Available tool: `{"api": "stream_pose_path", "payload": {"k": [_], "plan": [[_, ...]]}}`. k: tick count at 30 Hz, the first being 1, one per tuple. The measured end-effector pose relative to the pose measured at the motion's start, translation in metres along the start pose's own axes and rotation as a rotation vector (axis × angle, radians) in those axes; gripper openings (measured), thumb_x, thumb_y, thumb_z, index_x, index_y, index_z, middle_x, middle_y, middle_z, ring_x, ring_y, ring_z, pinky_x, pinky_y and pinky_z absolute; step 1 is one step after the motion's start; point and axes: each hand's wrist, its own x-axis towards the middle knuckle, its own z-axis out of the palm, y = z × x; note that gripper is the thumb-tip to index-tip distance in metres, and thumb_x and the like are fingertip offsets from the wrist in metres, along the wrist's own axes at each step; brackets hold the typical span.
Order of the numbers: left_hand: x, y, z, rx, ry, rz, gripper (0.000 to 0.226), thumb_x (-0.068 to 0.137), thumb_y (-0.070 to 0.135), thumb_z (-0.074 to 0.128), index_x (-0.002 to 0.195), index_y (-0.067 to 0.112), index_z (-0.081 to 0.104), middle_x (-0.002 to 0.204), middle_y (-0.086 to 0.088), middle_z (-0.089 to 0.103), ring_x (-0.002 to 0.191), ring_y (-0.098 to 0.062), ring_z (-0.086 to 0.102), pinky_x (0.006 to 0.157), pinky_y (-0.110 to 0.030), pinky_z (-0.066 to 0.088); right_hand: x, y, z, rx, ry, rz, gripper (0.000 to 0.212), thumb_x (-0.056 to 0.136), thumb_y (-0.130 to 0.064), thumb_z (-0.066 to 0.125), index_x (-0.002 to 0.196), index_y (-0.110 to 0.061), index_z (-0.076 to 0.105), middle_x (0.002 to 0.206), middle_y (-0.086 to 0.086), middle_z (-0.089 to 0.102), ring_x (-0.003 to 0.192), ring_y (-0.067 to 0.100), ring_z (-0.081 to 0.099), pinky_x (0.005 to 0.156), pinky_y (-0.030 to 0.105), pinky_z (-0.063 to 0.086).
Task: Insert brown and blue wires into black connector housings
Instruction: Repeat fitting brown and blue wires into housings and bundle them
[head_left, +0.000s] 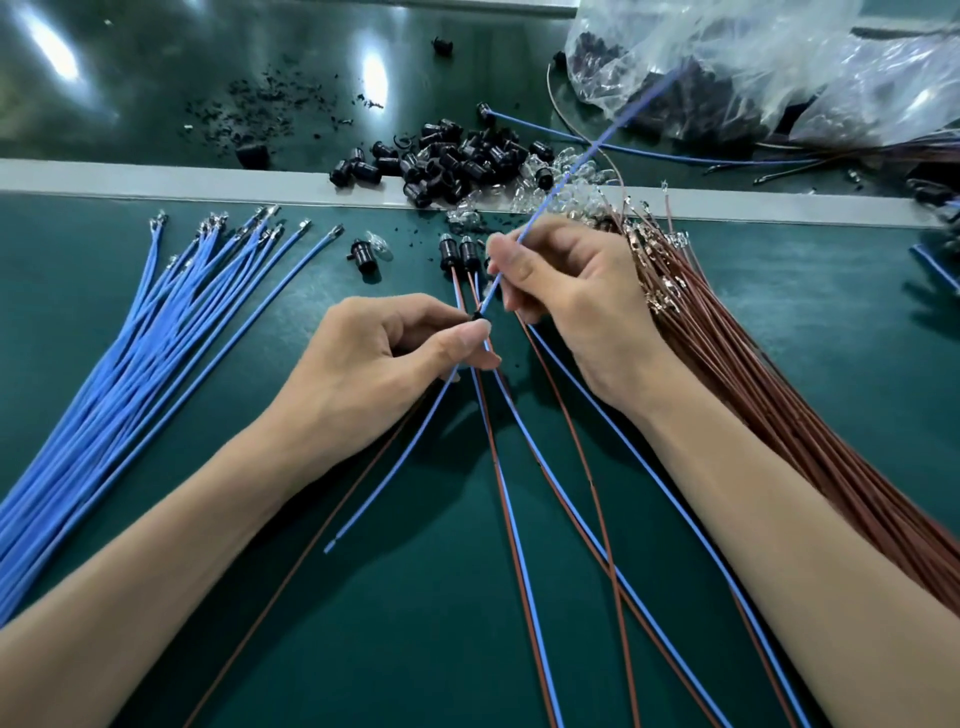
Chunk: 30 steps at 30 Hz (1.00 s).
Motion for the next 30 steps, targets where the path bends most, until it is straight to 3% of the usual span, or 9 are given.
{"api": "stream_pose_path", "payload": {"k": [4, 9, 12, 16, 20, 23, 25, 28, 30], "plan": [[0.000, -0.001, 0.000, 0.000, 0.024, -0.014, 0.013, 0.087, 0.030, 0.062, 0.084, 0.020, 0.071, 0.077, 0.013, 0.074, 0.067, 0.009, 0.062, 0.066, -0.007, 0.048, 0.003, -0.004, -0.005, 0.233, 0.132, -0.008, 0.009, 0.089, -0.016, 0.057, 0.080, -0.015, 0.055, 0.055, -0.006, 0.057, 0.048, 0.006, 0.046, 0.045, 0.015, 0.035], [0.000, -0.001, 0.000, 0.043, 0.036, 0.001, 0.020, 0.082, 0.040, 0.061, 0.084, 0.023, 0.070, 0.076, 0.016, 0.073, 0.068, 0.007, 0.062, 0.068, -0.006, 0.045, 0.006, -0.003, -0.004, 0.234, 0.178, 0.035, 0.012, 0.088, -0.024, 0.058, 0.092, -0.017, 0.049, 0.054, -0.005, 0.053, 0.043, 0.007, 0.038, 0.043, 0.018, 0.030], [0.000, 0.000, 0.000, 0.054, 0.019, 0.010, 0.019, 0.082, 0.036, 0.064, 0.087, 0.019, 0.072, 0.076, 0.014, 0.074, 0.073, 0.005, 0.065, 0.071, -0.007, 0.047, 0.008, -0.004, -0.007, 0.277, 0.200, 0.067, 0.012, 0.093, -0.027, 0.053, 0.096, -0.015, 0.050, 0.053, -0.006, 0.053, 0.041, 0.007, 0.036, 0.043, 0.018, 0.028], [0.000, -0.001, -0.001, 0.036, -0.002, 0.030, 0.016, 0.084, 0.027, 0.067, 0.089, 0.013, 0.073, 0.077, 0.010, 0.075, 0.078, 0.001, 0.069, 0.072, -0.009, 0.049, 0.009, -0.004, -0.008, 0.290, 0.248, 0.091, 0.017, 0.099, -0.016, 0.048, 0.081, -0.015, 0.048, 0.051, -0.005, 0.052, 0.041, 0.006, 0.037, 0.041, 0.018, 0.029], [-0.002, 0.001, -0.002, -0.053, 0.029, 0.064, 0.015, 0.080, 0.030, 0.067, 0.086, 0.017, 0.071, 0.078, 0.009, 0.075, 0.073, 0.003, 0.067, 0.069, -0.008, 0.048, 0.008, -0.001, -0.003, 0.070, 0.334, 0.131, 0.035, 0.098, -0.031, 0.050, 0.065, -0.017, 0.047, 0.050, 0.000, 0.054, 0.038, 0.011, 0.042, 0.039, 0.019, 0.031], [-0.003, 0.001, -0.005, -0.103, 0.044, 0.084, 0.013, 0.076, 0.036, 0.071, 0.082, 0.024, 0.069, 0.079, 0.007, 0.075, 0.075, -0.012, 0.070, 0.074, -0.031, 0.053, 0.006, -0.001, 0.002, -0.102, 0.324, 0.128, 0.046, 0.092, -0.045, 0.046, 0.060, -0.014, 0.057, 0.054, 0.005, 0.063, 0.041, 0.014, 0.053, 0.041, 0.019, 0.038], [-0.004, 0.000, -0.006, -0.079, 0.020, 0.089, 0.013, 0.075, 0.036, 0.073, 0.081, 0.024, 0.069, 0.079, 0.007, 0.075, 0.079, -0.024, 0.070, 0.074, -0.045, 0.052, 0.006, -0.002, 0.001, -0.018, 0.281, 0.127, 0.042, 0.095, -0.039, 0.048, 0.067, -0.011, 0.061, 0.059, 0.006, 0.065, 0.042, 0.012, 0.053, 0.042, 0.019, 0.037], [-0.004, 0.000, -0.005, -0.058, -0.009, 0.107, 0.014, 0.073, 0.035, 0.075, 0.081, 0.025, 0.069, 0.077, 0.007, 0.074, 0.071, -0.008, 0.069, 0.072, -0.036, 0.052, 0.005, -0.003, -0.003, 0.099, 0.253, 0.091, 0.026, 0.097, -0.019, 0.052, 0.075, -0.010, 0.062, 0.062, 0.002, 0.064, 0.043, 0.008, 0.046, 0.043, 0.016, 0.033], [-0.004, -0.001, -0.004, -0.059, 0.001, 0.102, 0.016, 0.073, 0.033, 0.074, 0.082, 0.021, 0.070, 0.076, 0.005, 0.074, 0.070, -0.010, 0.068, 0.070, -0.032, 0.052, 0.004, -0.004, -0.005, 0.160, 0.236, 0.048, 0.020, 0.095, -0.013, 0.055, 0.076, -0.011, 0.061, 0.061, -0.003, 0.062, 0.044, 0.007, 0.044, 0.043, 0.015, 0.032]]}}
